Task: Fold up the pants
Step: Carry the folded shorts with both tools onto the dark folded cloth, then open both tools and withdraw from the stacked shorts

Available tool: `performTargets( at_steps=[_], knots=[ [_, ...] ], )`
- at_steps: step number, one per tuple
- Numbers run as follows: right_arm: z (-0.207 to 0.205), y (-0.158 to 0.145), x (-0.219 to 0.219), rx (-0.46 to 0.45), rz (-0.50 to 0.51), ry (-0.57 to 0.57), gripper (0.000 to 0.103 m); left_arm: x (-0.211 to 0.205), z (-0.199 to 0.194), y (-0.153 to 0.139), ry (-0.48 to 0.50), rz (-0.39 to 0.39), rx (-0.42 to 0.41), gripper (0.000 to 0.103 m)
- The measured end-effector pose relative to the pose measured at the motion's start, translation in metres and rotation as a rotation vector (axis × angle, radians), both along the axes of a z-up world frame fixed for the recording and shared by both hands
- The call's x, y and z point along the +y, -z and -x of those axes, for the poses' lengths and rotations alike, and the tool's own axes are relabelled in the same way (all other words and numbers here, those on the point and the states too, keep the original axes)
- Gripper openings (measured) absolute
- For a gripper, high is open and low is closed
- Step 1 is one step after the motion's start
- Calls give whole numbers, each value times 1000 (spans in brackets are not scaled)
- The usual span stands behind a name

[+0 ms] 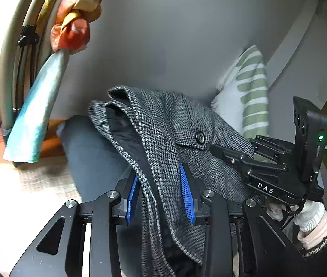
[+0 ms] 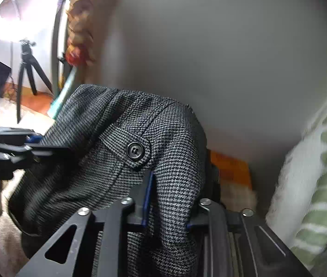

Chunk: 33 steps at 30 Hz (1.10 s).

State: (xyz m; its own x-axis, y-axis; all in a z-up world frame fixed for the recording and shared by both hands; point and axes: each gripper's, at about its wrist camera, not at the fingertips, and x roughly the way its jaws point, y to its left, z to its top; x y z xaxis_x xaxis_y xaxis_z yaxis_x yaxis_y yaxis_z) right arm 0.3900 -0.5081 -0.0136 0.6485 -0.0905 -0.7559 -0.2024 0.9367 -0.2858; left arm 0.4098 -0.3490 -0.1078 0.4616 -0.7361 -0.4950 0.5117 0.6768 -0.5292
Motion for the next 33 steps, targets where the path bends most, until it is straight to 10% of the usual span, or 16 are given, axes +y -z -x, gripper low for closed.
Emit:
performTargets(
  at_steps=[5, 15, 23, 33],
  knots=[
    [-1, 2, -13, -11, 15, 79, 62, 8, 2, -8, -33, -39, -15, 30],
    [25, -23, -25, -57, -64, 194, 74, 18, 22, -35, -22, -114, -47, 32],
    [68, -49, -12, -104, -125, 226, 82, 22, 52, -58, -11, -131, -63, 62],
    [134, -78, 22, -156, -174, 241, 88, 43, 117, -87, 2, -138, -79, 67]
  ],
)
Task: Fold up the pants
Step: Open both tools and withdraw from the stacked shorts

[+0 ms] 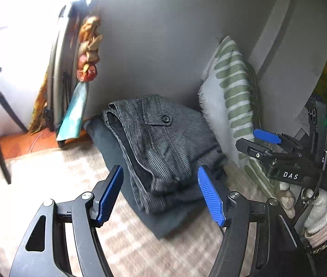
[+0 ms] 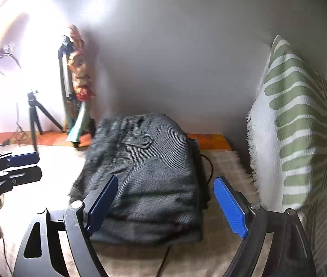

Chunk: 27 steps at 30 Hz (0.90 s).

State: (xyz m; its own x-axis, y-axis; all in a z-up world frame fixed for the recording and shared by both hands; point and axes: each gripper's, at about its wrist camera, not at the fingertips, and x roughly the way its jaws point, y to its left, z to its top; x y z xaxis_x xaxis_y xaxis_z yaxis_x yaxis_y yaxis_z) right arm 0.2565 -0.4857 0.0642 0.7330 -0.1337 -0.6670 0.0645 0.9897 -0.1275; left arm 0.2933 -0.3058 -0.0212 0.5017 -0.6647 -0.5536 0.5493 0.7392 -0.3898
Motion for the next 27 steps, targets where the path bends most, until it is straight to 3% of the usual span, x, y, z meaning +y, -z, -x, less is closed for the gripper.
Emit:
performTargets(
  at_steps=[4, 11, 19, 27],
  knots=[
    [33, -9, 18, -31, -22, 4, 93, 17, 28, -13, -10, 4, -29, 69],
    [90, -14, 45, -65, -31, 29, 99, 39, 82, -24, -13, -54, -120, 70],
    [143, -5, 77, -81, -72, 41, 100, 58, 134, -18, 11, -115, -185, 74],
    [175, 9, 109, -90, -76, 48, 101, 80, 158, 0, 5, -141, -184, 74]
  ],
)
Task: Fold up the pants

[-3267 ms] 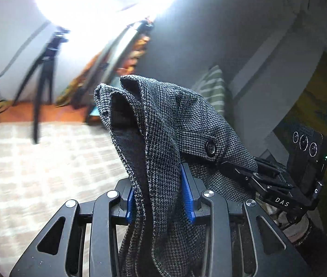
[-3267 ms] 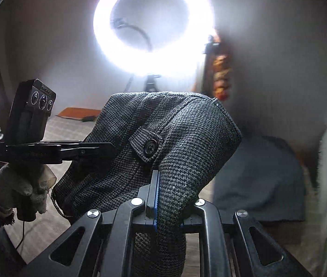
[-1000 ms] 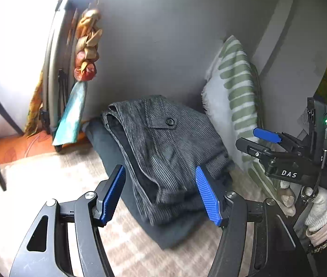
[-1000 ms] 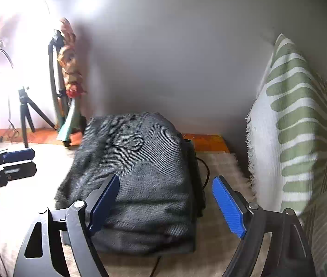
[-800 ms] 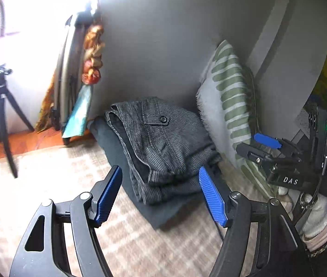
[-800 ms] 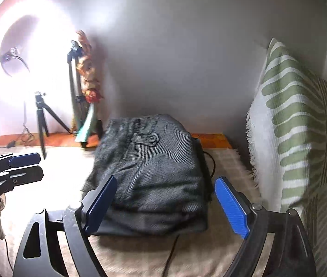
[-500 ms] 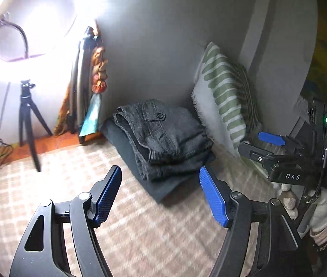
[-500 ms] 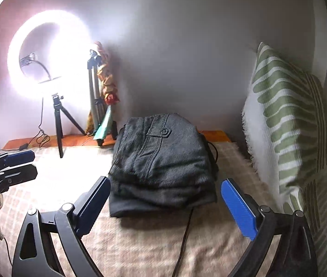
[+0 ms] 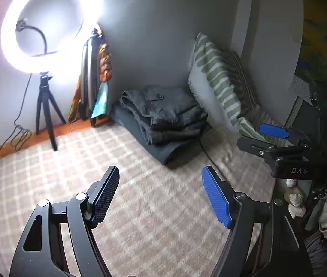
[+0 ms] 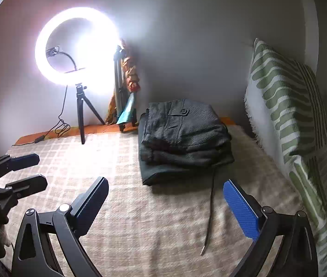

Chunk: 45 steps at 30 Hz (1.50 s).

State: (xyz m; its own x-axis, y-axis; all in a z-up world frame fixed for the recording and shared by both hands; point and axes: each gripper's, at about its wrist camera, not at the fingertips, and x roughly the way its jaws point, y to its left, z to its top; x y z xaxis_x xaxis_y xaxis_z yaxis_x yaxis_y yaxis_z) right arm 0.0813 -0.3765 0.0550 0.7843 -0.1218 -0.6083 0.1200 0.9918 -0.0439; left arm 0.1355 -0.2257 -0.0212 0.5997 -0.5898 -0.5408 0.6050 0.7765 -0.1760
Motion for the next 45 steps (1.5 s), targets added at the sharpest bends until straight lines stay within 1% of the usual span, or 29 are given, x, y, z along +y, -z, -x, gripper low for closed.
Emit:
performTargets(
  at_steps=[2, 6, 11, 14, 18, 23, 28, 30, 31, 36, 40, 45],
  knots=[
    [3, 4, 3, -1, -10, 6, 102, 4, 3, 4, -9, -7, -5, 74],
    [6, 11, 10, -2, -10, 5, 103, 12, 6, 13, -33, 6, 1, 74],
    [3, 21, 15, 3, -18, -4, 103, 15, 6, 23, -70, -20, 2, 74],
    [0, 25, 17, 4, -23, -11, 103, 14, 5, 26, -68, -27, 5, 74],
    [-1, 27, 21, 0, -20, -13, 103, 15, 7, 24, -85, -41, -7, 74],
    [-1, 25, 23, -16, -9, -9, 103, 19, 8, 22, -93, -31, -1, 74],
    [0, 24, 24, -30, -7, -2, 103, 18, 12, 21, -93, -48, -17, 74],
    [0, 25, 25, -28, -1, -2, 103, 18, 15, 20, -90, -43, -21, 82],
    [0, 26, 26, -25, 3, -2, 103, 18, 16, 19, -91, -39, -25, 84],
    [-1, 28, 27, -19, 11, -6, 103, 17, 20, 14, -88, -35, -46, 84],
    [-1, 27, 27, -25, 18, -5, 103, 17, 20, 14, -85, -29, -38, 84],
    [0, 26, 24, -33, 5, 4, 103, 17, 20, 15, -86, -33, -30, 84]
  ],
)
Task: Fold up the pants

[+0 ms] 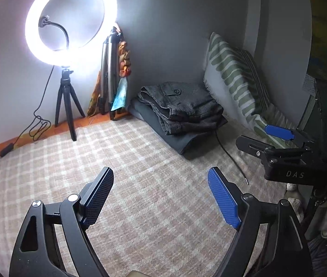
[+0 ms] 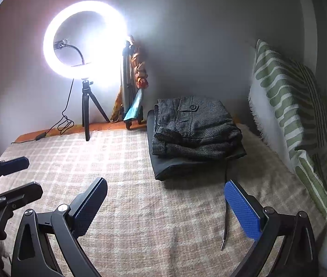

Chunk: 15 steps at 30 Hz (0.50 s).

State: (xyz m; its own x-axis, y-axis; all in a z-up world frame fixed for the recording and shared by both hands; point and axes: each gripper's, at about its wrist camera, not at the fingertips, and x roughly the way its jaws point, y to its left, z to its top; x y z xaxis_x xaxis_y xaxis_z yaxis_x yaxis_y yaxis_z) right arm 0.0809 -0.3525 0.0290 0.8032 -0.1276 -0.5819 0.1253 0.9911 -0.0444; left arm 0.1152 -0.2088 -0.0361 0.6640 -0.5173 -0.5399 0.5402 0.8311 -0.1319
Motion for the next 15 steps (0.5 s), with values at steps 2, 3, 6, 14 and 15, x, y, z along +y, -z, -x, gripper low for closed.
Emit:
performTargets(
  at_steps=[2, 3, 6, 14, 15],
  knots=[
    [0, 0, 0, 0, -2, 0, 103, 0, 0, 0, -3, -3, -3, 84],
    [0, 0, 0, 1, 0, 0, 103, 0, 0, 0, -4, -4, -5, 84],
    [0, 1, 0, 5, 3, -2, 103, 1, 0, -1, -7, -2, -2, 84],
    [-2, 2, 2, 7, 3, -7, 103, 0, 1, -1, -9, -10, -4, 84],
    [-2, 2, 3, 7, 4, -8, 103, 0, 1, -1, -10, -11, -5, 84]
  ],
)
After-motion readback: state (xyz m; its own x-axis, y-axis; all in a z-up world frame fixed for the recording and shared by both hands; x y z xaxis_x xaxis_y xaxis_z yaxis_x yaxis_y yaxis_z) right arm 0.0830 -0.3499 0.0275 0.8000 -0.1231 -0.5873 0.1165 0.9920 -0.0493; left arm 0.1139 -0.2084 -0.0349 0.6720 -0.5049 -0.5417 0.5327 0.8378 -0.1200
